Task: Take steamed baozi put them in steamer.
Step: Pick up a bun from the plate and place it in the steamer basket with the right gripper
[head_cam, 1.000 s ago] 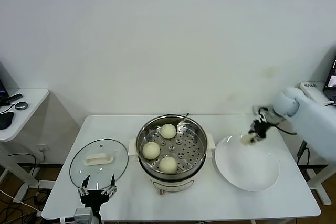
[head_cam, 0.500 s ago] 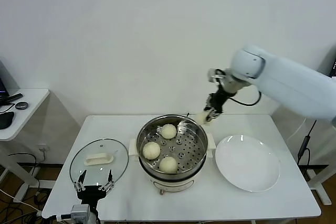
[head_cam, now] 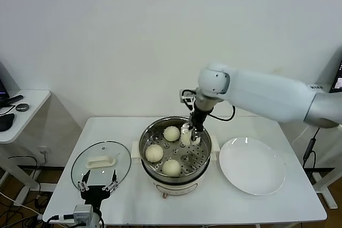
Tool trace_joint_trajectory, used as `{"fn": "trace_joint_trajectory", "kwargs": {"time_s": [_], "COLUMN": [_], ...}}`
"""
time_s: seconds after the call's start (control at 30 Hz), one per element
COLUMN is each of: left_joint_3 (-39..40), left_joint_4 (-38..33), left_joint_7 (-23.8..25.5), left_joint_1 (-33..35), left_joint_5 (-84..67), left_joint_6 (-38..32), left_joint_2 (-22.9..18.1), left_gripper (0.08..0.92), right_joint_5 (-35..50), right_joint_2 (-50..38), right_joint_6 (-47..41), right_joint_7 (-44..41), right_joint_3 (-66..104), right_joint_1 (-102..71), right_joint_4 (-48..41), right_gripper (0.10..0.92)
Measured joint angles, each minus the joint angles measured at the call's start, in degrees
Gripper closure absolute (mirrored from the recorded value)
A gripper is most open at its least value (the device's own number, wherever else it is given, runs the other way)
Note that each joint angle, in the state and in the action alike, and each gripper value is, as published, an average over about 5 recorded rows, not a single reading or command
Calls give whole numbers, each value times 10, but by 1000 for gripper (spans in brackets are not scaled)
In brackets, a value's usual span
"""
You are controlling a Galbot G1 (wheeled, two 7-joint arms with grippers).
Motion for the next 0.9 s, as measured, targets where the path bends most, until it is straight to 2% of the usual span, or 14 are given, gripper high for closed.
{"fn": "trace_joint_trajectory", "kwargs": {"time_s": [0.3, 0.7, 0.9], "left_joint_3": [0, 0, 0], "left_joint_4": [7, 11, 4], "left_joint_7": [1, 2, 3], "left_joint_1": [-8, -12, -8], "left_joint_5": [0, -1, 1], "left_joint_6": [0, 0, 0], "left_joint_2": [-1, -2, -4], "left_gripper": [177, 177, 177], "right_joint_5": [-22, -22, -22], "right_joint_2": [11, 6, -13], "right_joint_6": [-14, -20, -22], "right_joint_7": [20, 29, 32], "right_joint_3": [-17, -18, -1], "right_joint_1": [-12, -6, -7], "right_joint_4": [-2, 8, 21], "right_gripper": [568, 245, 203]}}
